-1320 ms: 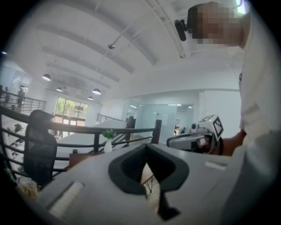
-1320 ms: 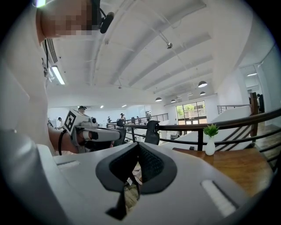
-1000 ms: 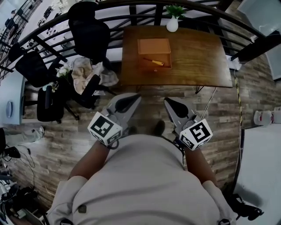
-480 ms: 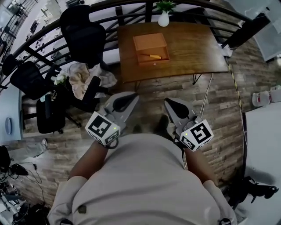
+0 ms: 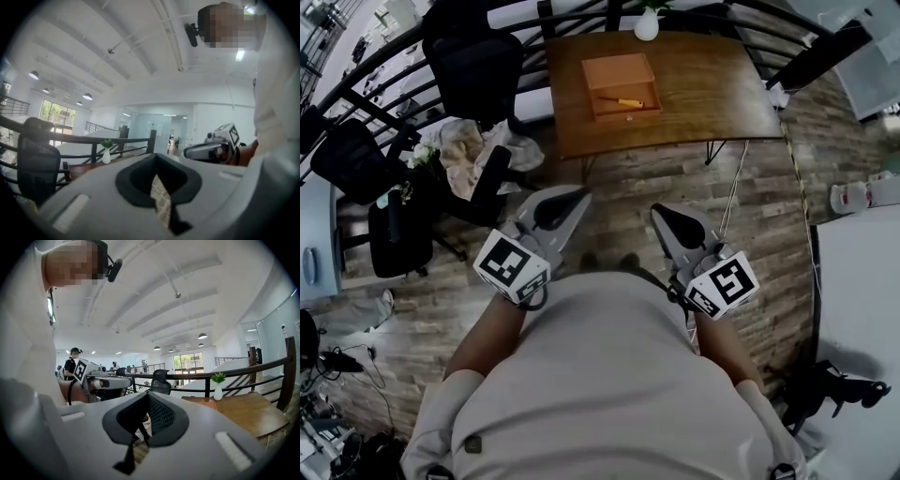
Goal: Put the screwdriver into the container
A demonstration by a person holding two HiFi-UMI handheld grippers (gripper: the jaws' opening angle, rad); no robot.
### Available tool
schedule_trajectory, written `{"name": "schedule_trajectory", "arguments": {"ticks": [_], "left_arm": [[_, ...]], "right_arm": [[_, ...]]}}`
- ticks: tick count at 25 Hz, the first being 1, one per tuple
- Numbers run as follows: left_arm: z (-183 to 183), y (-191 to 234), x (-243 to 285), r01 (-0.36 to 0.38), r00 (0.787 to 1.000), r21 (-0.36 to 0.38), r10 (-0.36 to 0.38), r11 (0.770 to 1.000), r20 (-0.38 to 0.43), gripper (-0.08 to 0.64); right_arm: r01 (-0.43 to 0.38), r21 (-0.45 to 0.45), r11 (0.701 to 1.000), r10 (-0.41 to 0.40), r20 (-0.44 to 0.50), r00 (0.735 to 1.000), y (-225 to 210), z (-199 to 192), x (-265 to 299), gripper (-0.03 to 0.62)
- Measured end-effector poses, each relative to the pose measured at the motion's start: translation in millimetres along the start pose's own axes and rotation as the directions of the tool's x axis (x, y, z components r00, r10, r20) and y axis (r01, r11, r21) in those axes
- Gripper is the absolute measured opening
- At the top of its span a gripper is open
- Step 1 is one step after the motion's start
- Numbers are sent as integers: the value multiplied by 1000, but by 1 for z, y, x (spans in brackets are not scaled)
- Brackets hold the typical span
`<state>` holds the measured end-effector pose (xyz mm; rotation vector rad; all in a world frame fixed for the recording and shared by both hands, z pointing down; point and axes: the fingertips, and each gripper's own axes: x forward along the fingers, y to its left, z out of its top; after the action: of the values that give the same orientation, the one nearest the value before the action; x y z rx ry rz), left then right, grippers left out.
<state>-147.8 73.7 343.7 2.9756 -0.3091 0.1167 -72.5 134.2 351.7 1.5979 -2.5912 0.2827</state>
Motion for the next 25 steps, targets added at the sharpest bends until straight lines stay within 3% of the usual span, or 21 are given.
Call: {"name": "schedule_trajectory", "arguments": {"ticks": [25], "left_arm": [[6,12,12,42,999,20,-42,999,-8,4]], "right_arm": [[-13,6,1000,13,-13,1000,-16,9,9,8]]}}
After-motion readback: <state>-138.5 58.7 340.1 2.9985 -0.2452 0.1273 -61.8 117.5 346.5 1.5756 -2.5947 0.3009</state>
